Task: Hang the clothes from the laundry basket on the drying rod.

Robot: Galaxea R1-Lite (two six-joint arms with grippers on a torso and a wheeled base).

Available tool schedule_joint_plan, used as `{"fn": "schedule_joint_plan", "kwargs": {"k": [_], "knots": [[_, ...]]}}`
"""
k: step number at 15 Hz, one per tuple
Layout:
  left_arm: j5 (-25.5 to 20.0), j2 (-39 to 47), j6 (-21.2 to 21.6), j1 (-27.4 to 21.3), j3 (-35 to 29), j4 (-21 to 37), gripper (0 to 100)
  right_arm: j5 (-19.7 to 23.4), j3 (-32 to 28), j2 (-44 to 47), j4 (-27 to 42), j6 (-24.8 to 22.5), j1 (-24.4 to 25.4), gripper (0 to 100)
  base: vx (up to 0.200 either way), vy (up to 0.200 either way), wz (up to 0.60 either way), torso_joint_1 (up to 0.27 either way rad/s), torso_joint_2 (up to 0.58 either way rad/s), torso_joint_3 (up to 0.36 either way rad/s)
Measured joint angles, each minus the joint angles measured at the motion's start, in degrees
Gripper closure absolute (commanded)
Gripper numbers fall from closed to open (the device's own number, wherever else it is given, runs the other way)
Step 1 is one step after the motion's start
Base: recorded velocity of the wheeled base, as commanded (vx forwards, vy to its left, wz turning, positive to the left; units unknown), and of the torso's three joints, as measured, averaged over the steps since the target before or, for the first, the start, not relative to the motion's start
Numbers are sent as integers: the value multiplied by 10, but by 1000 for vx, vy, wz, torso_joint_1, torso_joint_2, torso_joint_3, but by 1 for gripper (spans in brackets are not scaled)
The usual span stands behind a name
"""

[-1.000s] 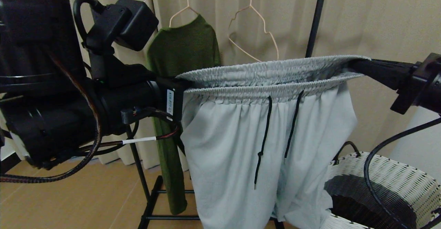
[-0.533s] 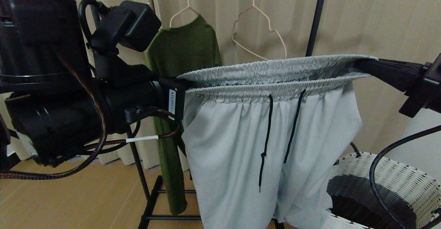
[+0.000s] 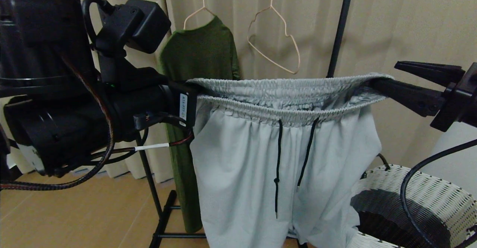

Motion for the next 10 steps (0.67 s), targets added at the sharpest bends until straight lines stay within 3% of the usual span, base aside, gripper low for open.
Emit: {"fn": "schedule_joint_plan", "kwargs": {"k": [4,6,8,10], "knots": [[24,1,16,54,-7,-4,100,19,28,-9,-7,6,1,0,0,0,0,0,0,0],[45,4,15,82,-13,-9,100,48,36,-18,-7,7,1,0,0,0,0,0,0,0],[45,6,14,96,-9,-30,100,82,45,-32,-7,6,10,0,0,0,0,0,0,0],[46,4,16,101,3,-36,100,83,56,-42,-6,4,16,0,0,0,0,0,0,0]]}}
